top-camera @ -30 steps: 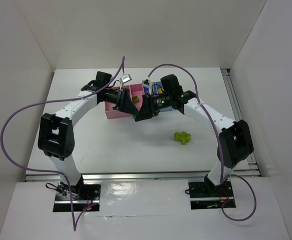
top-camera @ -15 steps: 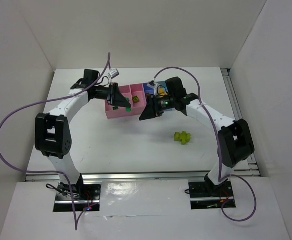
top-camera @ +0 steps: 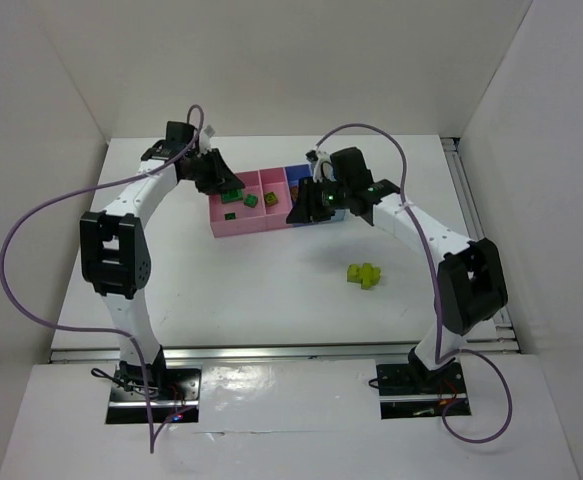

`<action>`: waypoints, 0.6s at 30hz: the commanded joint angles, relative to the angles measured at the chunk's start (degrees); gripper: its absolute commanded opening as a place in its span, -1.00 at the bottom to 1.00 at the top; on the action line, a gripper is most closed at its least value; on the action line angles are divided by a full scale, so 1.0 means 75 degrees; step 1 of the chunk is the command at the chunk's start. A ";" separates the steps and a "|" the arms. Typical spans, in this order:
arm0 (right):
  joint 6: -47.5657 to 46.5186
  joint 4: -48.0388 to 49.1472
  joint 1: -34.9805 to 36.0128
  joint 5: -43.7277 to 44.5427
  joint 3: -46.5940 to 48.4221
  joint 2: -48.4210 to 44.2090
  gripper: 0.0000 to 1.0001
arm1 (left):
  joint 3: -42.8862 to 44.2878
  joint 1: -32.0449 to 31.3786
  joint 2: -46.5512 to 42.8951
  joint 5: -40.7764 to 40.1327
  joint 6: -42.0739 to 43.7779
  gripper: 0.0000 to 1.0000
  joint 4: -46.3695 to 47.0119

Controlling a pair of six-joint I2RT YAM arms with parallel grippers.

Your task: Sort the legos into containers by color

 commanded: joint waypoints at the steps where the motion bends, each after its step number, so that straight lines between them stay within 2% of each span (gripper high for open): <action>1: 0.0057 -0.0110 0.0163 0.1147 0.0897 0.0132 -0.74 | 0.0557 0.0003 0.0284 -0.2006 -0.0508 -1.00 -0.0638; 2: 0.0057 0.0030 0.0164 0.1021 0.0898 0.0353 -0.70 | 0.1034 -0.0066 0.0436 -0.2006 -0.0508 -0.92 -0.0708; 3: 0.0057 0.0147 0.0164 0.0880 0.1037 0.0495 -0.68 | 0.1375 -0.0067 0.0832 -0.2122 -0.0508 -0.65 -0.0906; 4: 0.0127 0.0148 0.0245 0.0879 0.1352 0.0670 -0.68 | 0.1726 -0.0067 0.1056 -0.2123 -0.0404 -0.25 -0.1372; 6: 0.0128 -0.0003 0.0351 0.1089 0.1833 0.1300 -0.68 | 0.2580 -0.0067 0.1397 -0.2124 -0.0298 0.05 -0.1796; 7: 0.0058 -0.0155 0.0479 0.1206 0.2346 0.1502 -0.68 | 0.2724 -0.0067 0.1491 -0.2205 -0.0228 0.30 -0.2019; 9: 0.0057 -0.0087 0.0562 0.1440 0.2748 0.2028 -0.65 | 0.2726 -0.0067 0.1353 -0.2276 -0.0227 0.55 -0.2021; 11: 0.0139 -0.0086 0.0644 0.1511 0.3380 0.2613 -0.65 | 0.2656 -0.0067 0.1024 -0.2474 -0.0227 0.74 -0.2114; 15: 0.0139 -0.0156 0.0856 0.1898 0.4412 0.3529 -0.56 | 0.2516 0.0085 0.0252 -0.3130 -0.0589 0.74 -0.2617; 17: 0.0139 -0.0156 0.0949 0.1992 0.4869 0.3858 -0.47 | 0.1850 0.0283 -0.0286 -0.3564 -0.1044 0.74 -0.2619; 18: 0.0139 -0.0087 0.1042 0.1992 0.5010 0.4173 -0.35 | 0.1592 0.0284 -0.0800 -0.3646 -0.1175 0.74 -0.2619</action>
